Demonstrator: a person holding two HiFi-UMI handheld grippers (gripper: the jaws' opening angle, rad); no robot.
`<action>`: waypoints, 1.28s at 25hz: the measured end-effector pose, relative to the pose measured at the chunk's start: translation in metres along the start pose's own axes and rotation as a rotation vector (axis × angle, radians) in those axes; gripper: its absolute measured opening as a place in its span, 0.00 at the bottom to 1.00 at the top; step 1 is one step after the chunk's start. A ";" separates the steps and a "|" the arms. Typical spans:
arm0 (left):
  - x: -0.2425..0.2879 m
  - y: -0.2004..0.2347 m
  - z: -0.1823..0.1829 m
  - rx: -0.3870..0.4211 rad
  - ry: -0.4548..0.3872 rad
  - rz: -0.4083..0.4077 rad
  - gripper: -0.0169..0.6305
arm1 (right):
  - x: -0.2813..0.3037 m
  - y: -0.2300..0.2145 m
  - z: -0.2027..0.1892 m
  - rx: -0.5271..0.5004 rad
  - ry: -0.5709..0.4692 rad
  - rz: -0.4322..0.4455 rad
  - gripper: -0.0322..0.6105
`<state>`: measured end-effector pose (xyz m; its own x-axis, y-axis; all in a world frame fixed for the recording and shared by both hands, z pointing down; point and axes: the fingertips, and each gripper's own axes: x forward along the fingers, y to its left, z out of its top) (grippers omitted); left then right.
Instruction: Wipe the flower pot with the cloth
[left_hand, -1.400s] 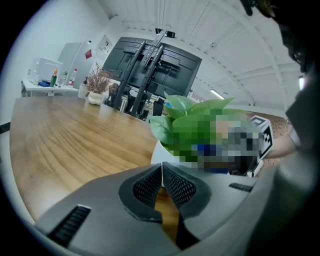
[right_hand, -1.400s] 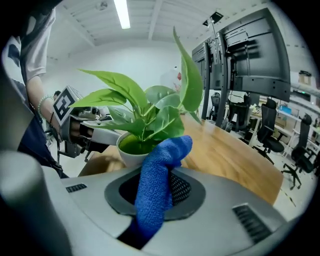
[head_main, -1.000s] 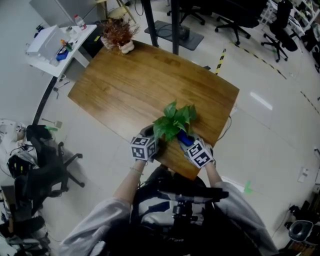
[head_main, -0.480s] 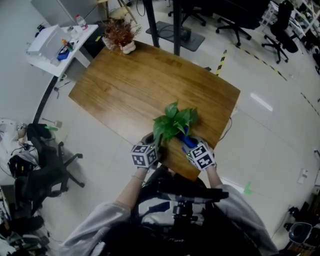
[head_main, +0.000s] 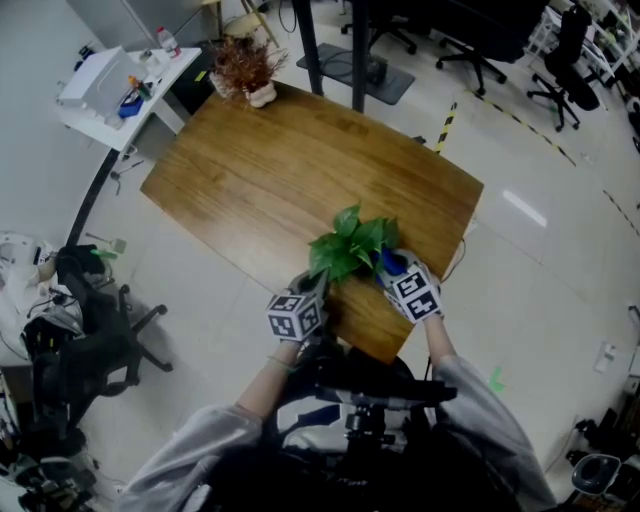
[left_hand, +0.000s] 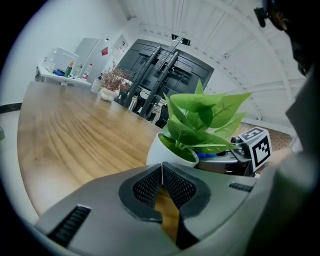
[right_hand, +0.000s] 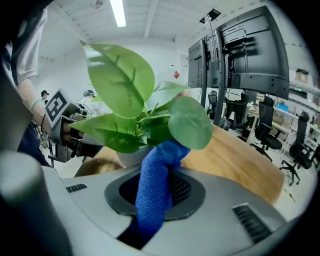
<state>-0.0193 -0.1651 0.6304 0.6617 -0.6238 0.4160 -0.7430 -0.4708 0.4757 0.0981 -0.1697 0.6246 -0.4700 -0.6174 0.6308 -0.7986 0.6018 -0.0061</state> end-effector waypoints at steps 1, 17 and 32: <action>0.000 0.001 0.002 0.001 -0.004 0.004 0.05 | 0.002 0.001 0.002 -0.008 -0.003 0.011 0.16; 0.023 0.045 0.026 0.032 0.016 0.029 0.05 | 0.026 0.083 -0.021 -0.059 0.085 0.155 0.16; -0.001 0.041 0.011 -0.109 -0.041 0.053 0.05 | -0.016 0.027 -0.067 0.048 0.132 0.019 0.16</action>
<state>-0.0516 -0.1911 0.6408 0.6155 -0.6717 0.4122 -0.7599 -0.3672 0.5363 0.1095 -0.1098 0.6661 -0.4341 -0.5322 0.7269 -0.8088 0.5856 -0.0542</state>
